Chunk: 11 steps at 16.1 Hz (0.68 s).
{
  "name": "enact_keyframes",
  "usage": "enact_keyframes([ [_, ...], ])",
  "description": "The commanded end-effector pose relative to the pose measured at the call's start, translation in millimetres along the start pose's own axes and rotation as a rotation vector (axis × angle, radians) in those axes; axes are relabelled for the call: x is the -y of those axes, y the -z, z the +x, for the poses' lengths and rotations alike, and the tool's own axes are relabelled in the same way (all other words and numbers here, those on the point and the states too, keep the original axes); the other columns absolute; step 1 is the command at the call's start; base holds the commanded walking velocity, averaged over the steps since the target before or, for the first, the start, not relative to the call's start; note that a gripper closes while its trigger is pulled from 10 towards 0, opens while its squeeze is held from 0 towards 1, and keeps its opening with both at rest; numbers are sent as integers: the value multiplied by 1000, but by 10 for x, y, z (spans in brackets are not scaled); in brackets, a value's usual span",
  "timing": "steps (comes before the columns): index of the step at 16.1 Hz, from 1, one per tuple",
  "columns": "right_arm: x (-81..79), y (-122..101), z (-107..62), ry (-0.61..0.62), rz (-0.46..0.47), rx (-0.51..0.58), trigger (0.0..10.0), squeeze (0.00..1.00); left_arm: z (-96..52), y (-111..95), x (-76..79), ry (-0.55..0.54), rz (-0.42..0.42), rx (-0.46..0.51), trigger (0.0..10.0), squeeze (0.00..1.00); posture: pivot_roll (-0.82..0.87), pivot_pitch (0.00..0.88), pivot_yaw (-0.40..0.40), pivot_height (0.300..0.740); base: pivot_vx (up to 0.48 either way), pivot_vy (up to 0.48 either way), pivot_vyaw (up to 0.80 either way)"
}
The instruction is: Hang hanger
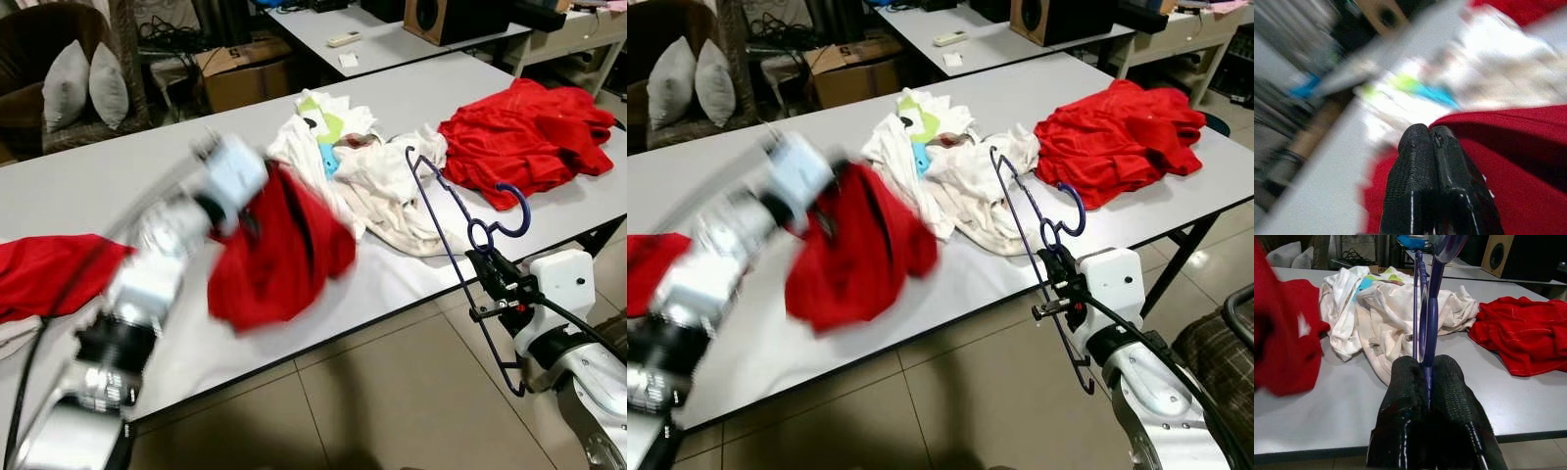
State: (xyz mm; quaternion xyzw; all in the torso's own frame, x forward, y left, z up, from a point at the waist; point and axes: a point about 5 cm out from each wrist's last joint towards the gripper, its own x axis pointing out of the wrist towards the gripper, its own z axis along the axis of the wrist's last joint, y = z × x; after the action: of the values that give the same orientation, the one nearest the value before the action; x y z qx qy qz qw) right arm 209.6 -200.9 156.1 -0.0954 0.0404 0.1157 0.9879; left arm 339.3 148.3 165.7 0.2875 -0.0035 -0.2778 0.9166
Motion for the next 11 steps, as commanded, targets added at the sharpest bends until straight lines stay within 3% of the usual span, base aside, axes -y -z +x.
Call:
enact_keyframes([
  [1,-29,-19,16,-9,-1,16,10000,0,-24,91,80,71,-3,-50,0,0,-144,0,118,740,0,0,0],
  [3,-41,-7,26,-16,-4,13,10000,0,-80,233,234,176,-8,-104,0,0,-138,0,114,740,0,0,0],
  [4,-41,-7,28,-18,-4,14,10000,0,-89,235,232,176,5,-106,4510,0,-135,0,110,740,0,0,0],
  [5,-42,-6,32,-21,-4,14,10000,0,-97,214,228,196,-1,-94,10000,0,-133,0,109,740,0,0,0],
  [6,-45,-5,37,-24,-4,13,10000,0,-106,188,219,211,-23,-79,10000,1000,-132,0,109,740,0,0,0],
  [11,-54,0,32,-24,-2,15,10000,0,-98,106,192,209,-61,-34,10000,1000,-135,0,112,740,0,0,0],
])
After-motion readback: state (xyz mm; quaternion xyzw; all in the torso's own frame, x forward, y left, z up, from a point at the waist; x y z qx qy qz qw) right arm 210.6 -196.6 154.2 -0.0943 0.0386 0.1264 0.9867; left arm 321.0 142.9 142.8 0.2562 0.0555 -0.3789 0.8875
